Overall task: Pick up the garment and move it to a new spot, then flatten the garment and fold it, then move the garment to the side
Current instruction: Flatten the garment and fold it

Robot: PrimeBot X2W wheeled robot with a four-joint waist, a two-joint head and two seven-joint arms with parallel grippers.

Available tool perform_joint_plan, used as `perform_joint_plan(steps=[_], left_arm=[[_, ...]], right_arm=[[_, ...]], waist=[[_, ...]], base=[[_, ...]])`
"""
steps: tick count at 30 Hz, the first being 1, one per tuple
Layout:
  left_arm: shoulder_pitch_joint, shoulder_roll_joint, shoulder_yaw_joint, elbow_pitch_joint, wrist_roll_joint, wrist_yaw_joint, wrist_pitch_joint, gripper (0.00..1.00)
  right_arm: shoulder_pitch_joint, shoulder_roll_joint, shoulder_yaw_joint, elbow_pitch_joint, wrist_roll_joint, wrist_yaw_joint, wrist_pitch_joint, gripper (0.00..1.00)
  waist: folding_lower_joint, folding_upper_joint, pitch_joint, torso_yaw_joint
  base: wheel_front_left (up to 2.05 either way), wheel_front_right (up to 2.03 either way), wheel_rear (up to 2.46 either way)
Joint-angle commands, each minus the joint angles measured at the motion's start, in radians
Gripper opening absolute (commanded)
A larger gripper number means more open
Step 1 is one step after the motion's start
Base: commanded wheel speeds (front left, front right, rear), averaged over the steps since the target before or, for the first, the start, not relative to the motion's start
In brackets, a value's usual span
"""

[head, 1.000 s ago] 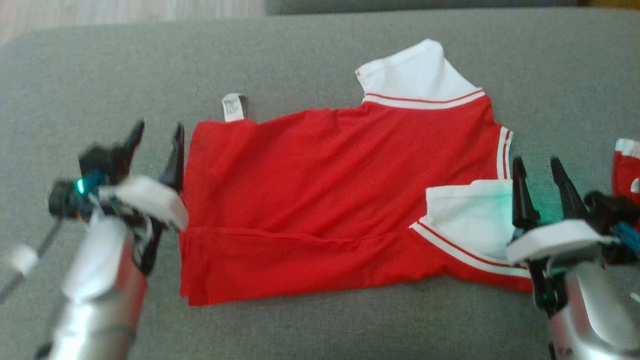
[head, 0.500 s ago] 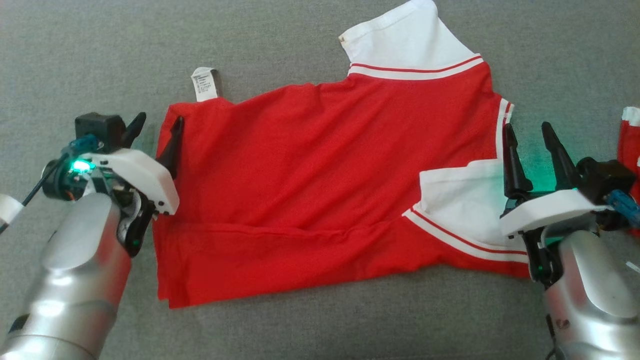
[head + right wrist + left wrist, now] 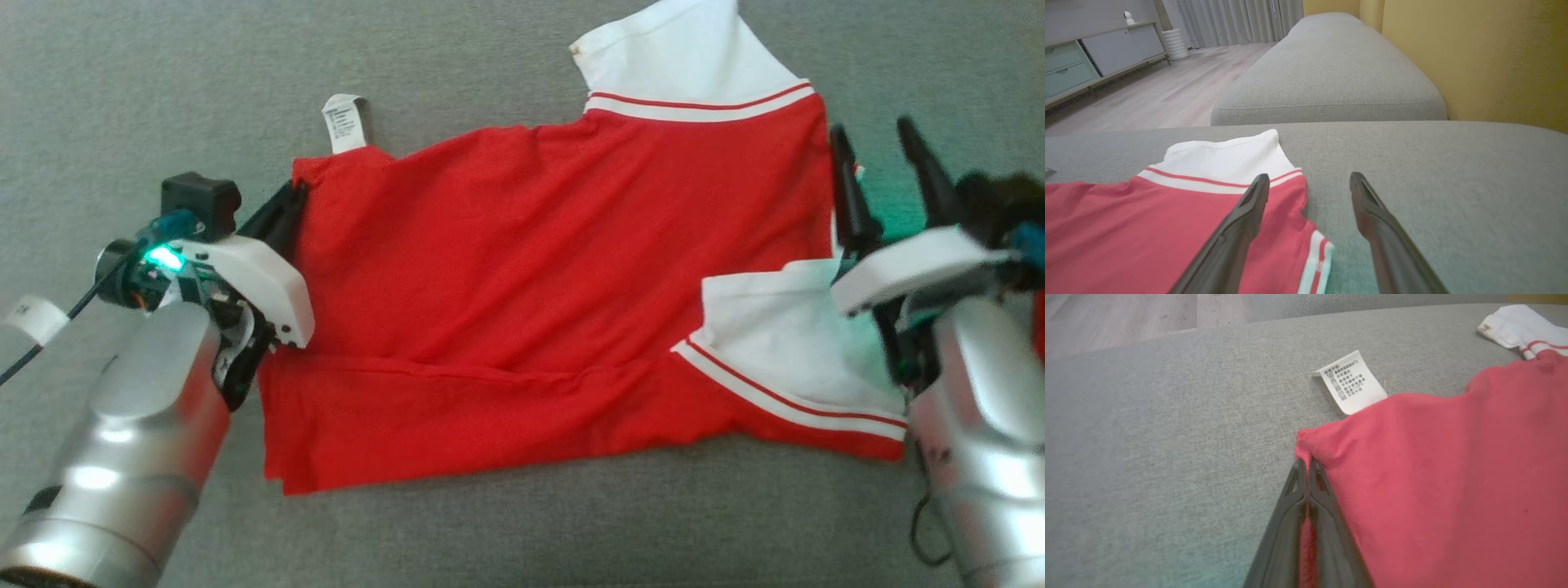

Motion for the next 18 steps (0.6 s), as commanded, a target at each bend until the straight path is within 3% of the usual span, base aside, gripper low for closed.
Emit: perform_joint_plan(steps=[1, 8, 18], left_arm=[[-0.05, 0.041, 0.023, 0.003, 0.003, 0.002, -0.026, 0.0], [-0.108, 0.007, 0.024, 0.06, 0.051, 0.085, -0.183, 0.0], [-0.15, -0.118, -0.015, 0.085, 0.065, 0.074, -0.244, 0.0]], right_arm=[[-0.04, -0.018, 0.027, -0.018, -0.011, -0.001, 0.012, 1.0], [-0.198, -0.08, 0.066, 0.087, -0.032, -0.001, 0.143, 1.0], [-0.426, -0.163, 0.107, 0.289, -0.051, -0.001, 0.345, 1.0]], waist=[[-0.0001, 0.0, 0.002, 0.012], [-0.0001, 0.0, 0.006, 0.093], [-0.0001, 0.0, 0.048, 0.243]], base=[[0.0, 0.0, 0.0], [0.0, 0.0, 0.0], [0.0, 0.0, 0.0]])
